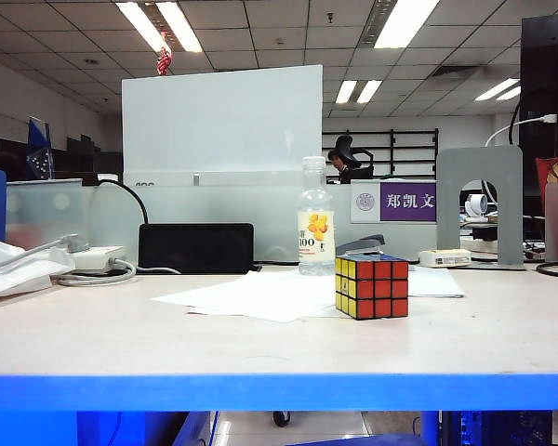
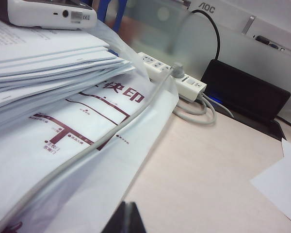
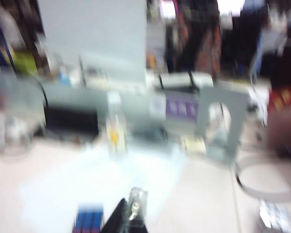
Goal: Rotate the Rubik's Cube so that the bottom side is facing up.
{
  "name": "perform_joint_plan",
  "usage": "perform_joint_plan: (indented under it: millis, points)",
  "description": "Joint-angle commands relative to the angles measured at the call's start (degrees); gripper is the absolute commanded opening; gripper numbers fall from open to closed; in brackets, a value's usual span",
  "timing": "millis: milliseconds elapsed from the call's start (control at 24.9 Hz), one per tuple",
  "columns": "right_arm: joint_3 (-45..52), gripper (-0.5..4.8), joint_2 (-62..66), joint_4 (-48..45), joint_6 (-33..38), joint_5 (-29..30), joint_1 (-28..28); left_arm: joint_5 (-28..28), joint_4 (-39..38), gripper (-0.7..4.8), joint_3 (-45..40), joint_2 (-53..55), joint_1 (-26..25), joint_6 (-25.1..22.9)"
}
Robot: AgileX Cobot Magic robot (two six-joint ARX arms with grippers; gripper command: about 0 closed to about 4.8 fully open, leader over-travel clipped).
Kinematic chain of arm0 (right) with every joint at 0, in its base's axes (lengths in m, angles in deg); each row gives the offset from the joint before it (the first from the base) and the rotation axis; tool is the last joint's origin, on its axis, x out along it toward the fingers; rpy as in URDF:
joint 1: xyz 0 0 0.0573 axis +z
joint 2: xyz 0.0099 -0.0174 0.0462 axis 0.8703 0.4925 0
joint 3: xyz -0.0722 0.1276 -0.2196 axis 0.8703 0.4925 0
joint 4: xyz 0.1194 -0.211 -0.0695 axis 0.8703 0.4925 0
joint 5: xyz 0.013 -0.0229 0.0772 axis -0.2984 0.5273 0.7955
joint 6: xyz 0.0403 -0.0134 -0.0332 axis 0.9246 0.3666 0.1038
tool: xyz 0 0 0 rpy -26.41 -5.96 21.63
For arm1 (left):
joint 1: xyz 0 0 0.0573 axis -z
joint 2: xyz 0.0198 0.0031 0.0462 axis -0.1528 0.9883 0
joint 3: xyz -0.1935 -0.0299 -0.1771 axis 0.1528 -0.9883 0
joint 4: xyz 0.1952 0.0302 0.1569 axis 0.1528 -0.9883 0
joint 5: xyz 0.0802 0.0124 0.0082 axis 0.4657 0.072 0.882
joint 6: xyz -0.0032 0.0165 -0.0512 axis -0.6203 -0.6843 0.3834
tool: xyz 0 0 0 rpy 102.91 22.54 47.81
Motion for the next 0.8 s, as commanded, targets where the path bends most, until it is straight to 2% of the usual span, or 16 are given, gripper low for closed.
perform_joint_plan:
  millis: [40, 161, 282, 443, 805]
  points:
    - [16.09, -0.08, -5.86, -20.06, 0.39, -2.84, 0.02, -0.20, 0.28, -0.01, 0.07, 0.02, 0.07, 0.09]
    - [27.28, -0.08, -9.53, -26.93, 0.39, -3.72, 0.02, -0.20, 0.26, -0.01, 0.07, 0.02, 0.07, 0.09]
    - [34.25, -0.08, -11.37, -30.16, 0.42, -9.79, 0.02, -0.20, 0.26, -0.01, 0.07, 0.02, 0.07, 0.09]
    - [35.19, -0.08, -11.50, -30.23, 0.22, -12.61, 0.00, -0.20, 0.28, -0.01, 0.07, 0.02, 0.07, 0.09]
    - [36.96, -0.08, -11.52, -26.16, -2.23, -12.63, -0.07, -0.20, 0.26, -0.01, 0.07, 0.02, 0.07, 0.09]
